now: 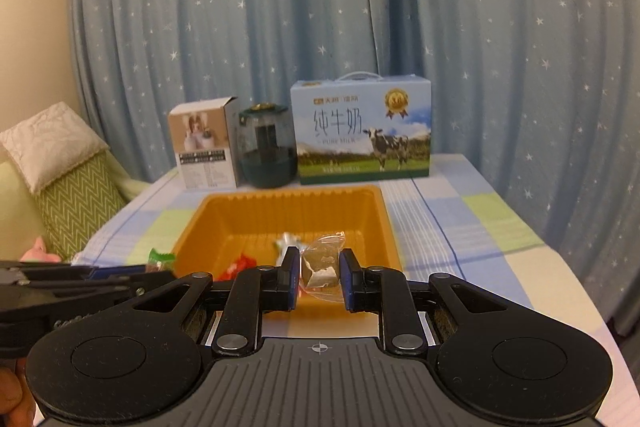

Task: Organize snacks
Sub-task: 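Carry both candies over the orange tray and open both tools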

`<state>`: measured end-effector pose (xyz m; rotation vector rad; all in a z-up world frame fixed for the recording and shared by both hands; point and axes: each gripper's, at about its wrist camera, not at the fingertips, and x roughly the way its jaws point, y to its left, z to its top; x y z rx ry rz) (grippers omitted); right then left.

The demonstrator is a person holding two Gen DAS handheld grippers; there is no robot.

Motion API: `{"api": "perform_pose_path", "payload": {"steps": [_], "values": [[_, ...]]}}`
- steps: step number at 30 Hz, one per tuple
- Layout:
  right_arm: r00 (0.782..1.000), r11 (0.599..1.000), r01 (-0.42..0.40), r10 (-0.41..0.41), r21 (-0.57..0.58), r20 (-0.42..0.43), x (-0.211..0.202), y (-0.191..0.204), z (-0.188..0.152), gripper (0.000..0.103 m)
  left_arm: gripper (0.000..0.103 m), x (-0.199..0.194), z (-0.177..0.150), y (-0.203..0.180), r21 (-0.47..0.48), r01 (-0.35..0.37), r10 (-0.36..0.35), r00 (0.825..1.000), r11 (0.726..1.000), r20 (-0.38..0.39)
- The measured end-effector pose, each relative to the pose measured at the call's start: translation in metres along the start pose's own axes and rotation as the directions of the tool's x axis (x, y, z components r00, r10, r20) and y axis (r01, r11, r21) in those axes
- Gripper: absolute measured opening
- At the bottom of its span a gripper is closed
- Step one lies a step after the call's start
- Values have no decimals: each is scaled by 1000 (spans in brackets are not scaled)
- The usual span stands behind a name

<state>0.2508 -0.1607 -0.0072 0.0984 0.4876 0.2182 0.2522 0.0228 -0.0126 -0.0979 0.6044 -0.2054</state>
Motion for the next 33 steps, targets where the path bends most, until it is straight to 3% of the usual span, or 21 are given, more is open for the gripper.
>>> {"api": "perform_pose_path", "payload": {"steps": [13,33], "values": [[998,997,-8,13,72,-69,83,-12,11,21,18,62,26,28,-40,-16,14,999,999,-51],[993,995,-26,38,101,-116,123,-5,7,21,18,100,28,50,-88,-7,0,997,996,-78]]}}
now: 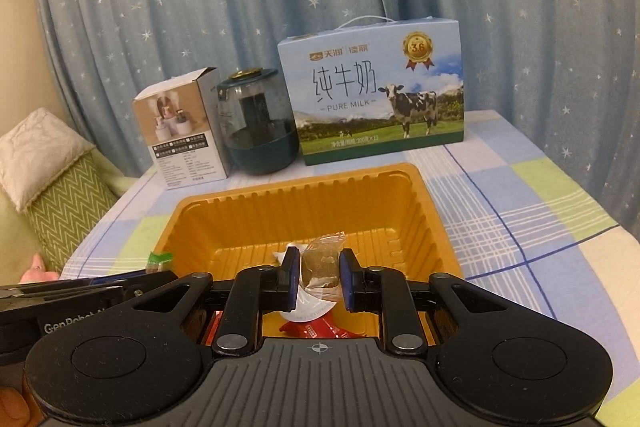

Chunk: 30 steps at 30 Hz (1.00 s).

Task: Organize snacks
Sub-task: 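Carry both candies over the orange tray and open both tools, then lift both tools out of the tray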

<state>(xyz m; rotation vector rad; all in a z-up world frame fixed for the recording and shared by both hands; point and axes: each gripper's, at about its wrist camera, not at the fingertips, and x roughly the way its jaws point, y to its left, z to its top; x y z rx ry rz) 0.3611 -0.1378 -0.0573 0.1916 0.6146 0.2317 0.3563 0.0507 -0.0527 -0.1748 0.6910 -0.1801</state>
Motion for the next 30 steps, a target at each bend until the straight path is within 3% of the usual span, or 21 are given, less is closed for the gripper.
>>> {"api": "perform_pose_path", "payload": {"steps": [3,25,26,29,30], "values": [[1000,1000,-8,8,4,-7,1,0,-1,21,32,1,0,3,-7,-3,3,1000,1000,-5],[994,992,-107,107,63,6,3,3,1,22,33,-8,-1,19,-26,-44,44,999,999,0],[993,990,-121,121,65,6,4,4,1,24,33,-8,-1,19,-27,-44,44,999,999,0],[990,986,-142,141,86,13,5,3,-2,59,34,-8,-2,21,-27,-49,49,999,998,-1],[990,985,-142,141,95,14,5,2,-2,60,34,-8,-2,22,-28,-50,49,999,998,-2]]}}
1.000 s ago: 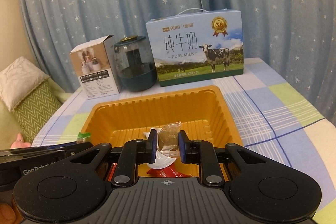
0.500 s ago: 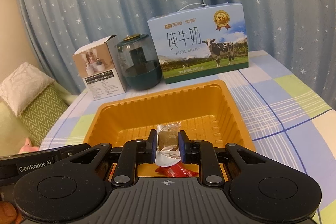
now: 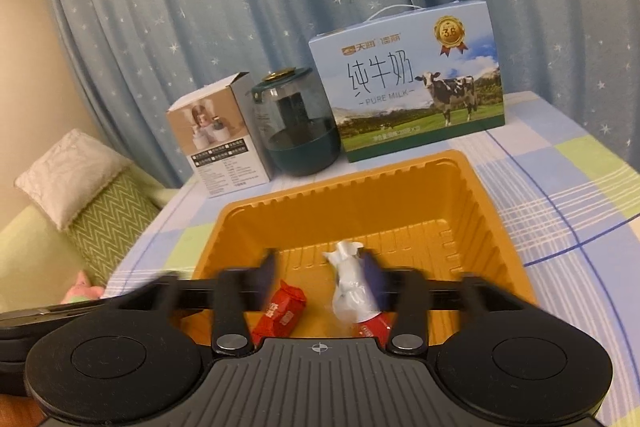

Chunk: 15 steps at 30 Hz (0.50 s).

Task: Organize snacks
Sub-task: 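Lift both tools out of the tray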

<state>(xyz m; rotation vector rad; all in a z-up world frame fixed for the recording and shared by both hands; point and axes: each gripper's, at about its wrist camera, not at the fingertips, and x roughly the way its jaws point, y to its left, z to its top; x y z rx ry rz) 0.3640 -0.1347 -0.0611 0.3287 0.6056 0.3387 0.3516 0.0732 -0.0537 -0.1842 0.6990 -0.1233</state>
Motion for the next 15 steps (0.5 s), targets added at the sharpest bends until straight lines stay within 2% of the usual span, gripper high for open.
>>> {"api": "perform_pose_path", "payload": {"steps": [7,15], "values": [[999,998,39,-41,43,35,-8,-9,5,60,34,-3,1,2,-2,1,-1,1000,1000,6],[997,997,59,-61,42,49,-12,-11,6,60,34,-3,-1,0,7,-1,1,1000,1000,4]]}}
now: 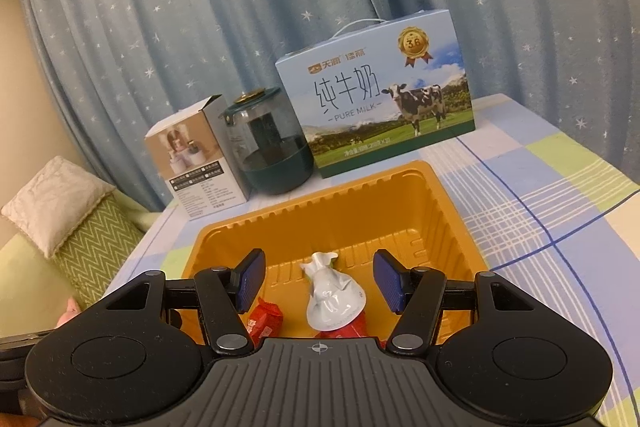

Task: Organize snacks
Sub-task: 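Lift both tools out of the tray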

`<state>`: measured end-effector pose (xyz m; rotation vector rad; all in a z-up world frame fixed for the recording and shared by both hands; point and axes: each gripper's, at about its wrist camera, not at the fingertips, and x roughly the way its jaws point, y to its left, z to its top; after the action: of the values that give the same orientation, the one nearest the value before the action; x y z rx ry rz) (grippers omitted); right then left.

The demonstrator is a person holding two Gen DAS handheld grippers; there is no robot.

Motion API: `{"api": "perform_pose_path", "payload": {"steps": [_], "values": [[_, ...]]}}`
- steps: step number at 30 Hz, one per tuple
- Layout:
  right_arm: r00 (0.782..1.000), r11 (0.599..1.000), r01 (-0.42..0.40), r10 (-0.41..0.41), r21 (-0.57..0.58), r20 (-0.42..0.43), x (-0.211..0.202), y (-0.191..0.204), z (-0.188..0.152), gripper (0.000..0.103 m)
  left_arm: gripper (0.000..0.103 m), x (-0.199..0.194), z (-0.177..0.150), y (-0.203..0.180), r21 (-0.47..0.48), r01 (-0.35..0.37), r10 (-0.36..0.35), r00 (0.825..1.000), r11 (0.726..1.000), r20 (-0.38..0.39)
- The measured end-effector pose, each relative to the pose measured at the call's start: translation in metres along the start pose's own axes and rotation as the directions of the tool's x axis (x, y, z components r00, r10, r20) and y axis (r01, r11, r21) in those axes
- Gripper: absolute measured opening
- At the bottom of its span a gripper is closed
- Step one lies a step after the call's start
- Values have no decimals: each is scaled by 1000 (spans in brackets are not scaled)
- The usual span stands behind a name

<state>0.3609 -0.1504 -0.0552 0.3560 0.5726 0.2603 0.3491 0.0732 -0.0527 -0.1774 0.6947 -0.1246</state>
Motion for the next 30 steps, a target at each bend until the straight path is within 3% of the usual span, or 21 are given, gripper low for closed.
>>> {"api": "perform_pose_path", "payload": {"steps": [19,30], "values": [[998,999,42,-41,-13,45,-37,-13,-1,60,34,-28,-13,-20,81,30,-32,999,996,29],[997,997,72,-73,19,39,-83,-32,-15,60,34,-54,-30,-32,109,54,-57,998,993,29]]}}
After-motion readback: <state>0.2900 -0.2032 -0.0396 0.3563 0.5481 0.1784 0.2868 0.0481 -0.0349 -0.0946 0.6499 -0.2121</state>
